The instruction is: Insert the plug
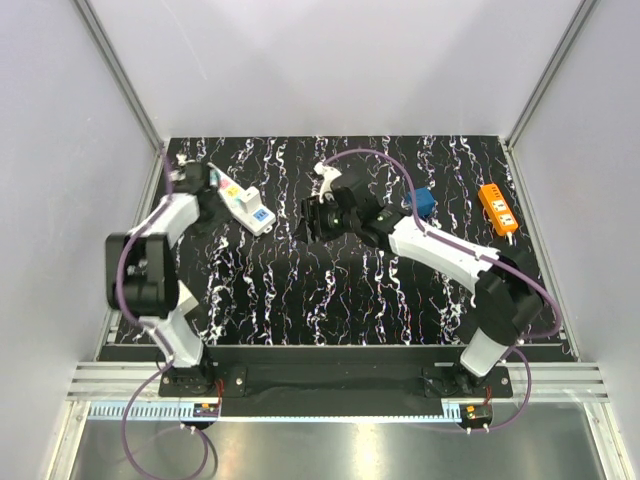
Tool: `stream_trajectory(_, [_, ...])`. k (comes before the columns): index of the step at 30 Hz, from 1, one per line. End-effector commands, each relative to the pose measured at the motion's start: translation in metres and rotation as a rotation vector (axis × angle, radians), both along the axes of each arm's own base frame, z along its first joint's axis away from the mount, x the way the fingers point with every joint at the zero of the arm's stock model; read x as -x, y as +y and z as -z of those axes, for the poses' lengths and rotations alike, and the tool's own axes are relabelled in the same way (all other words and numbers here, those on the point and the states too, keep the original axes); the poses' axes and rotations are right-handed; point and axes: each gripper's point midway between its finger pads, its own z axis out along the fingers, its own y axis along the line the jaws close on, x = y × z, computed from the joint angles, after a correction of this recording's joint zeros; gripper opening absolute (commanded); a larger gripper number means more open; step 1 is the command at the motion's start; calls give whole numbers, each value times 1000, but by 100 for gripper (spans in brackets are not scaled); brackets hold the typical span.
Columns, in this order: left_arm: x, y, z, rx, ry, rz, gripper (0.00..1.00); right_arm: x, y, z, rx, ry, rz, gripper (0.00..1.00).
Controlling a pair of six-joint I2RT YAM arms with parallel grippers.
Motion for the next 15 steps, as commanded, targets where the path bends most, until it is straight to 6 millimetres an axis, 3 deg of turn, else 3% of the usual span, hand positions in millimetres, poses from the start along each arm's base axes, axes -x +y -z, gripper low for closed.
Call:
stream_trajectory(1, [27,57,-37,-38,-90,-233,70,8,0,-36,-109,-51,-12,64])
stream_trajectory(3, [50,78,-35,-33,-79,-324,73,12,0,-42,-137,-59,-22,64])
stream_trajectory(6, [72,94,-51,-39,-110,-442,79,18,-2,-44,-159,-62,-33,65])
stream_trajectory(9, [98,102,-56,-89,-55,-538,91,20,-5,-42,-157,-70,-33,65])
stream_trajectory(10, [114,109,-55,-139,7,-567,92,20,-5,-39,-151,-69,-33,65])
stream_trajectory(12, [125,116,-59,-188,44,-604,99,21,-6,-39,-151,-73,-39,66])
stream_trajectory(15, [142,114,-53,-195,114,-615,99,23,-8,-39,-150,-77,-47,66])
